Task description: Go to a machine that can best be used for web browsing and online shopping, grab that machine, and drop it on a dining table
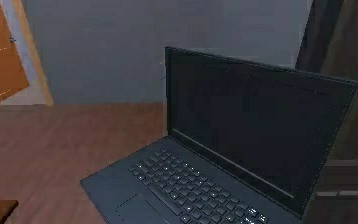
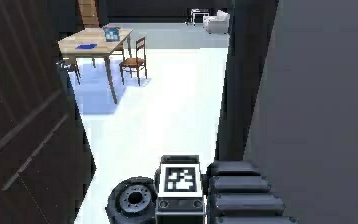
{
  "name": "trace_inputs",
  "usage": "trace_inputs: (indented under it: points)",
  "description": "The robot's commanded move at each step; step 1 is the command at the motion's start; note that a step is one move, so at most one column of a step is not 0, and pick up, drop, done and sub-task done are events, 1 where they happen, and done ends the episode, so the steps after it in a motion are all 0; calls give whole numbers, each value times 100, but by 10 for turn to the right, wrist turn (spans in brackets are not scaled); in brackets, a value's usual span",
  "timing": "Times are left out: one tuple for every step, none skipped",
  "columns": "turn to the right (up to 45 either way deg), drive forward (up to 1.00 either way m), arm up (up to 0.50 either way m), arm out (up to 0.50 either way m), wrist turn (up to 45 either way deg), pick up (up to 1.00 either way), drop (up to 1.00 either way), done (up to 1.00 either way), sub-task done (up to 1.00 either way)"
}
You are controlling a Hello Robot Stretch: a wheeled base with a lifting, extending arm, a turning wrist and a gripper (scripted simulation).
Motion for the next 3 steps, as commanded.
trace_inputs:
  points:
    - [450, 0, 0, 0, 0, 0, 0, 0, 0]
    - [360, 0, 0, 0, 0, 0, 0, 0, 0]
    - [0, 25, 0, 0, 0, 0, 0, 0, 0]
